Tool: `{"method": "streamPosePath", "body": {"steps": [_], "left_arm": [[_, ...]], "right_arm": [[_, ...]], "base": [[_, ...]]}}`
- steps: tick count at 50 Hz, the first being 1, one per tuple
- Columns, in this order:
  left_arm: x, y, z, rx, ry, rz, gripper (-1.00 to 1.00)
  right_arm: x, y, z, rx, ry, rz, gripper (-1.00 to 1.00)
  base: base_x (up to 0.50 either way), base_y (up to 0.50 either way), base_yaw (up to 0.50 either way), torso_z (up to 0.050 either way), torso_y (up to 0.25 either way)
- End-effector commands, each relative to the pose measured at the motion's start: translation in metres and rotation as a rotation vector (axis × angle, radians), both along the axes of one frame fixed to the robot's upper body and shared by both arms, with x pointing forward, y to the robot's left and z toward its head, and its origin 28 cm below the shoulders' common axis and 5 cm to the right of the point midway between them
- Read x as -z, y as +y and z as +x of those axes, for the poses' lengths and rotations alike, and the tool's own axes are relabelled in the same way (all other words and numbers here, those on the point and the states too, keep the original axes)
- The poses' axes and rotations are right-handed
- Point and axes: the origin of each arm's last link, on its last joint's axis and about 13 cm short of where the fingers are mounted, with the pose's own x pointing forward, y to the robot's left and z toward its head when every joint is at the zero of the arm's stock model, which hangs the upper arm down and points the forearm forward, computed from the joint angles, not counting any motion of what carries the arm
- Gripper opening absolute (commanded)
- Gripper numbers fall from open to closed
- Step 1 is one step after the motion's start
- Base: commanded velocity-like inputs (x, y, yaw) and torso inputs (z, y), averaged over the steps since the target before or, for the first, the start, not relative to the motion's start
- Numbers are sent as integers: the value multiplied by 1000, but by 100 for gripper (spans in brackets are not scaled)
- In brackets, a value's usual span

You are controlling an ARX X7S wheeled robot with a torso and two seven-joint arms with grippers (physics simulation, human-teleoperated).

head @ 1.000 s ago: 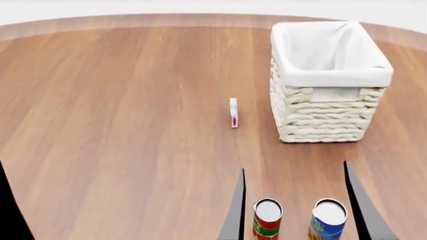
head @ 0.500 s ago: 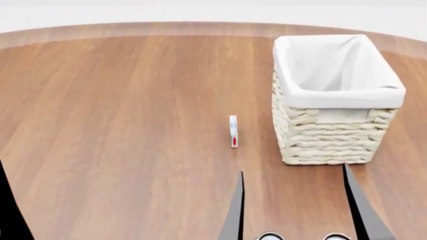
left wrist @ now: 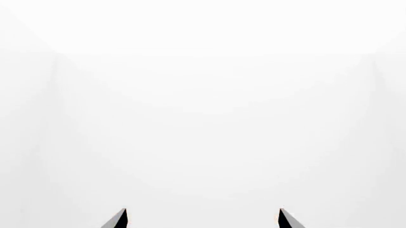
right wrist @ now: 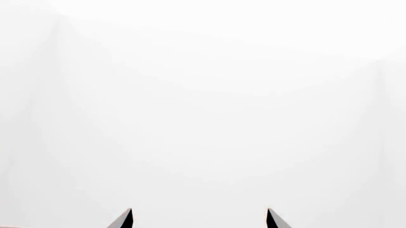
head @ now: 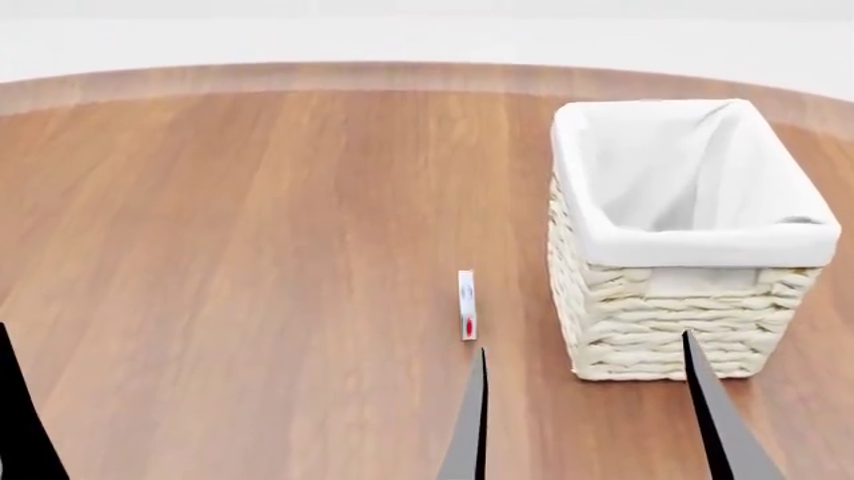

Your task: Pick up the alphabet soup and the cream cheese box, and put them in the basket.

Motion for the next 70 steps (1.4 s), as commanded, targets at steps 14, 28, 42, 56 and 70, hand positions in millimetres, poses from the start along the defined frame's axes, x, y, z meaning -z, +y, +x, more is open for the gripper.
{"method": "streamPosePath", "body": {"steps": [14,28,42,56,70], "left_arm": [[0,0,1,-2,2,3,100],[1,0,2,0,5,1,100],[2,0,2,0,6,5,100],[2,-1,1,1,5,5,100],[3,-2,1,-2,12,22,100]], "right_arm": [[1,0,0,1,5,1,100],[1,0,2,3,10,1,100],[2,0,2,1,10,0,100],[2,0,1,3,10,1,100],[2,-1,0,9,-9,7,100]], "base": [[230,0,0,0,0],[229,0,0,0,1],[234,0,0,0,0],[235,0,0,0,1],[33,0,0,0,-12]]}}
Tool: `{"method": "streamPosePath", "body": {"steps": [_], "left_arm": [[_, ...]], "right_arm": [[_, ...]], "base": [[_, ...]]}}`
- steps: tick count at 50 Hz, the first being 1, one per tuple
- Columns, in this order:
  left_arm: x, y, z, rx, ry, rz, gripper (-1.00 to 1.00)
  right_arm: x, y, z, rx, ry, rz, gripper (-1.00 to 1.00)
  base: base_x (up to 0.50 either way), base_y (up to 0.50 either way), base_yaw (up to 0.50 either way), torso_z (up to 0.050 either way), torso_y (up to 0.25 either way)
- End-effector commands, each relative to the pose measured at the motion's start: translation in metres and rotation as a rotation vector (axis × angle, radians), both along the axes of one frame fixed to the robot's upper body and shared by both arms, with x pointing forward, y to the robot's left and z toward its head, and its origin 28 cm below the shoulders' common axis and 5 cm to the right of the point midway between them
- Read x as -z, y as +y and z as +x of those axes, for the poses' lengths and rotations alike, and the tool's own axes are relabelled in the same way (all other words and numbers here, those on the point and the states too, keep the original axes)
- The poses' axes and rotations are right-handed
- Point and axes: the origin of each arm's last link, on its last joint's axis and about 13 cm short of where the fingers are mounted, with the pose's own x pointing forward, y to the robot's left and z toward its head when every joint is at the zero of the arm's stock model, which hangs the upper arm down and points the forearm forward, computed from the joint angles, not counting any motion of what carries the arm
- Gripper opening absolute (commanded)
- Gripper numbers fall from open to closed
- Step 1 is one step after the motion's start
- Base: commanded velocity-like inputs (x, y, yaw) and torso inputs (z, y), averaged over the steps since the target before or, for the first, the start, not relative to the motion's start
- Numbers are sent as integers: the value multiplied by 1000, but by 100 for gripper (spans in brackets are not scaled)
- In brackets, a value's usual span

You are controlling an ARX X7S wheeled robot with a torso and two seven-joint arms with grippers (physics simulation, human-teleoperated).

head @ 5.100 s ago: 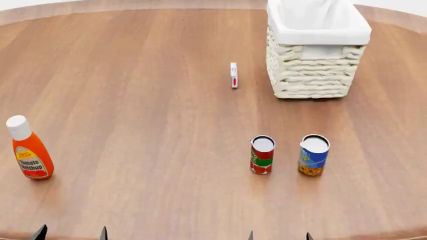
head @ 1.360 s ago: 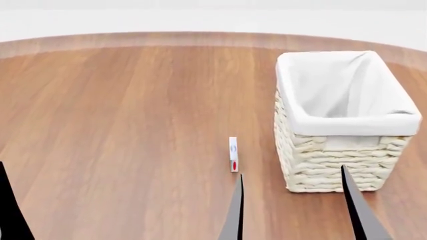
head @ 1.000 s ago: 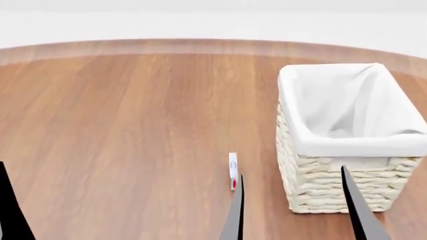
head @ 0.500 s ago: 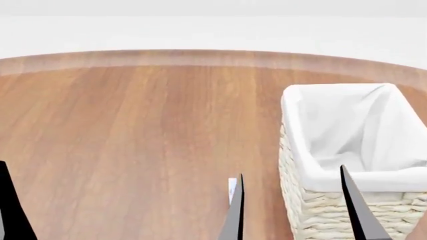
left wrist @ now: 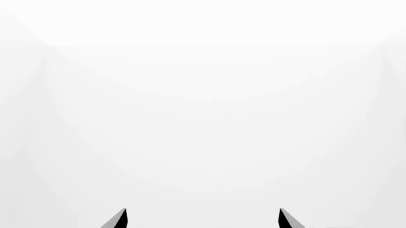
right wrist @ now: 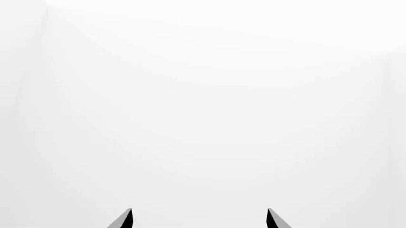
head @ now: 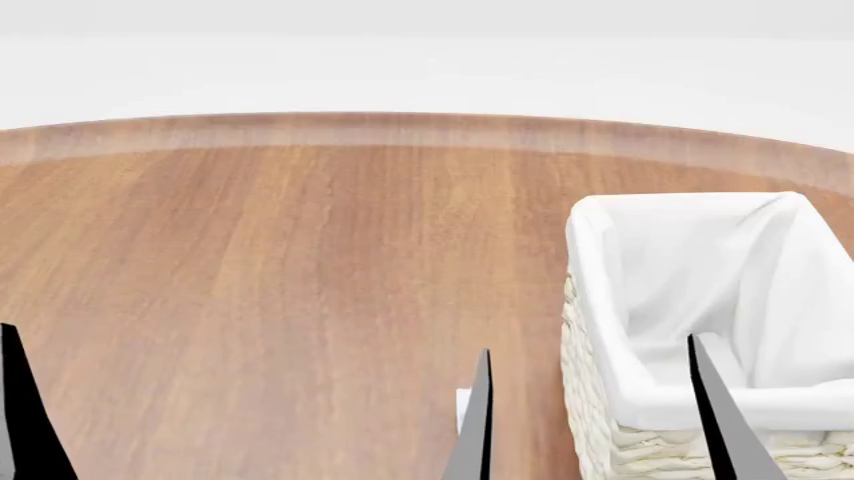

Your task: Pick up the alphabet soup and the cream cheese box, and put them in the basket.

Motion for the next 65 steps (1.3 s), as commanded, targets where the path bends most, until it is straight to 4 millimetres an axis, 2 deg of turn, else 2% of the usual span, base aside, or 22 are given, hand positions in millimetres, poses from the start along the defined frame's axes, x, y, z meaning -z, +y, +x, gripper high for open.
{"method": "streamPosePath", "body": {"steps": [1,51,65], "left_arm": [[1,-1,0,-3,5,13,100],[1,-1,0,-14,6,16,100],[1,-1,-2,6,-14,3,100]], "right_arm": [[1,0,0,2,-5,2,100],[4,0,2,10,13,-4,100],[5,-1,4,16,37,2,100]], "base": [[0,0,0,0,-193],[0,0,0,0,-214],[0,0,0,0,-6]]}}
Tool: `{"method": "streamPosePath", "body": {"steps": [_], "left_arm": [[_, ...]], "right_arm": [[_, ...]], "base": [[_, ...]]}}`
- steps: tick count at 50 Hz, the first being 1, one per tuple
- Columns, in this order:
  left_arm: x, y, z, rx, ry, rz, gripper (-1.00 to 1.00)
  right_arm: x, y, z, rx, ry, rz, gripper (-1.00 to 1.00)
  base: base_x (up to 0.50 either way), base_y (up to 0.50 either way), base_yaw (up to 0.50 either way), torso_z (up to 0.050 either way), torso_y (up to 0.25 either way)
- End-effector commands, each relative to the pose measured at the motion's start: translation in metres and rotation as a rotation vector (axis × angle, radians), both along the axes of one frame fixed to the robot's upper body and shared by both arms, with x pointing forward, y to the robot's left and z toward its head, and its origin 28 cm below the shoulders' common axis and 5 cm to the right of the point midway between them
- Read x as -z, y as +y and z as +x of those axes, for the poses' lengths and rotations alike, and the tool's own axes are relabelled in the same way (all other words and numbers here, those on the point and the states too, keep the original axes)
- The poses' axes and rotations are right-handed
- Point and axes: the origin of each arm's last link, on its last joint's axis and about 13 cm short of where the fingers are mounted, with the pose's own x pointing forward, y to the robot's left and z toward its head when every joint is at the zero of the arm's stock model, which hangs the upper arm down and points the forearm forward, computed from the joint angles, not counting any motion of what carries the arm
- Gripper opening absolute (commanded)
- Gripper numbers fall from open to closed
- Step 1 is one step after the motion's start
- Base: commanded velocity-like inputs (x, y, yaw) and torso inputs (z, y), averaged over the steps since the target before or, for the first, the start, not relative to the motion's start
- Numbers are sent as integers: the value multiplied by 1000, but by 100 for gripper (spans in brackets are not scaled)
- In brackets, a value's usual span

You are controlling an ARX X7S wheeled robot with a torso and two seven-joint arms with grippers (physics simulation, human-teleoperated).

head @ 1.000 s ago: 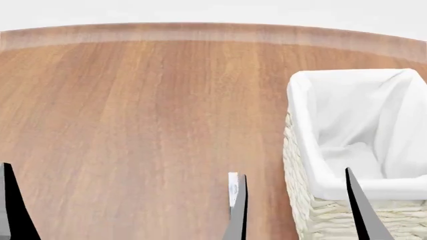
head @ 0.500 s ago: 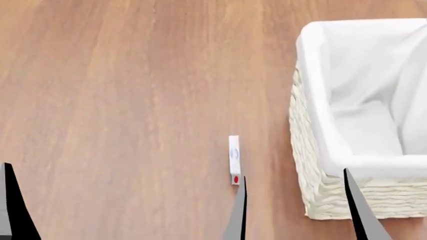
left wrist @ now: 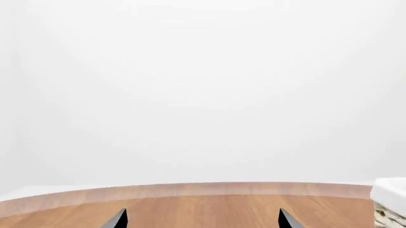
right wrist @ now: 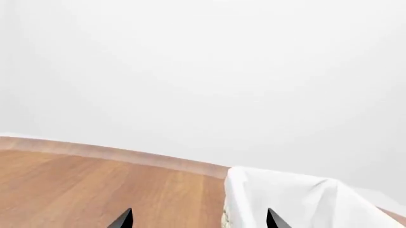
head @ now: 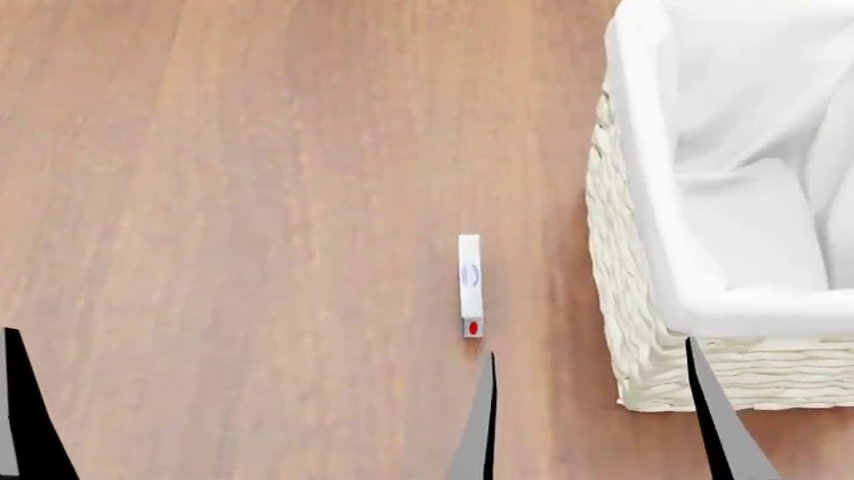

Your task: Pick up the alphabet soup and the cream cheese box, and put them in the basket.

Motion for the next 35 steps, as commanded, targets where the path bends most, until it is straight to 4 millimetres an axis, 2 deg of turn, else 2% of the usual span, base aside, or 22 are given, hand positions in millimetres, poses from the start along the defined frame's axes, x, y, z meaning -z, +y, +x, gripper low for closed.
{"method": "streamPosePath", "body": {"steps": [1,8,35], "left_arm": [[0,0,-1,7,-8,-4,100],[-1,0,0,11,-10,-5,100],[2,0,-2,15,-10,-5,100]], "right_arm": [[1,0,2,3,16,3,100],[2,-1,3,1,27,10,100],[2,0,0,-8,21,12,100]], "base": [[0,0,0,0,0],[0,0,-90,0,0],[0,0,-279,0,0]]}}
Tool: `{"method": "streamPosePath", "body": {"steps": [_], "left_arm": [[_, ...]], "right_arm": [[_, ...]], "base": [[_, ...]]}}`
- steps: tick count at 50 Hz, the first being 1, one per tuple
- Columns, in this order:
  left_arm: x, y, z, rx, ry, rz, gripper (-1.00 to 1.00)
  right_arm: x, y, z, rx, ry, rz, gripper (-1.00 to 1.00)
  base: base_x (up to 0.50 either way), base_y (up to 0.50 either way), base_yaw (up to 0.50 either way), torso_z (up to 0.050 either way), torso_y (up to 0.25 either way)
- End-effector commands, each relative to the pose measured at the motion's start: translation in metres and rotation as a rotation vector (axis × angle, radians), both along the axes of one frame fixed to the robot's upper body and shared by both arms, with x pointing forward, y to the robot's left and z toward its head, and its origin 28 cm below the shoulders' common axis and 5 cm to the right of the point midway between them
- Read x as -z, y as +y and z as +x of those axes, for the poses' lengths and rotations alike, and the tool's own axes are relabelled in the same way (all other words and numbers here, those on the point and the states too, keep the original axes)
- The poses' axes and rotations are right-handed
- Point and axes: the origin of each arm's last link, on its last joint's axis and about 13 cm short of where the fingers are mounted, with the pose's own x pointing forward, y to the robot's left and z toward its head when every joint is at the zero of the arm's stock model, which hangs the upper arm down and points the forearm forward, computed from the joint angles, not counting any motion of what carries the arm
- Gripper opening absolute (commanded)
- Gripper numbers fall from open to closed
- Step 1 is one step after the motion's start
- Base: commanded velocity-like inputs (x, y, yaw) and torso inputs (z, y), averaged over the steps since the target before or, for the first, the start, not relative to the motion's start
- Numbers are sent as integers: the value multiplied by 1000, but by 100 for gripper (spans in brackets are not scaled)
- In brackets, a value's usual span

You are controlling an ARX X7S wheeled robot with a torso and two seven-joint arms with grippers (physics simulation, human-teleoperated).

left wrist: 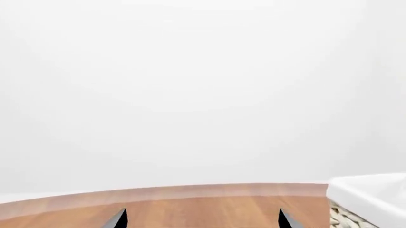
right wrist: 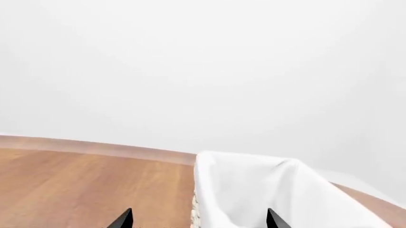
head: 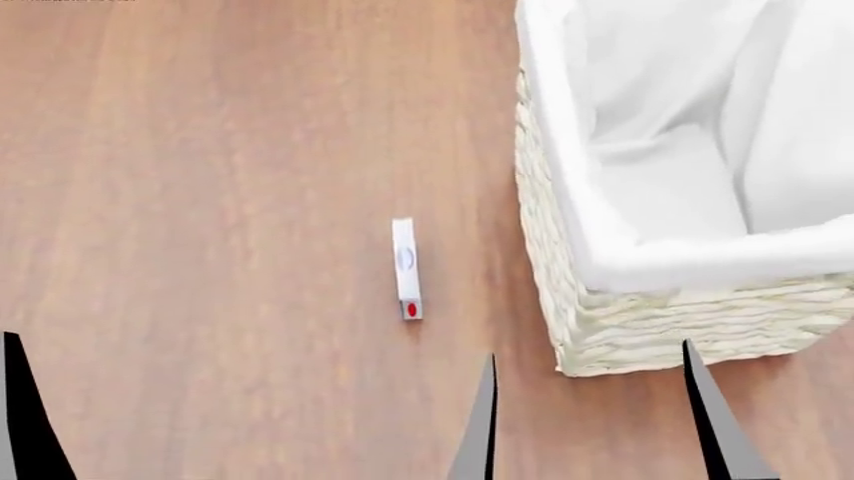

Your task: Pick up the alphabet soup and the cream cheese box, and put them in the basket.

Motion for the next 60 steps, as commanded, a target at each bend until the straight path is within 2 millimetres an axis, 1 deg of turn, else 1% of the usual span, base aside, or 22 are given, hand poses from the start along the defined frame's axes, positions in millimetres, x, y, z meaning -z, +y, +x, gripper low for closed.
{"method": "streamPosePath", "body": {"steps": [1,38,60], "left_arm": [[1,0,-1,1,1,-2,100],[-1,0,-2,0,-3,-1,100],[2,1,-1,-3,3,-3,100]], "right_arm": [[0,1,-1,-2,0,-1,100],[-1,0,-3,-8,-3,3,100],[-1,2,-2,-12,-2,-1,100]], "base": [[0,0,-254,0,0],[0,0,-255,0,0],[0,0,-256,0,0]]}}
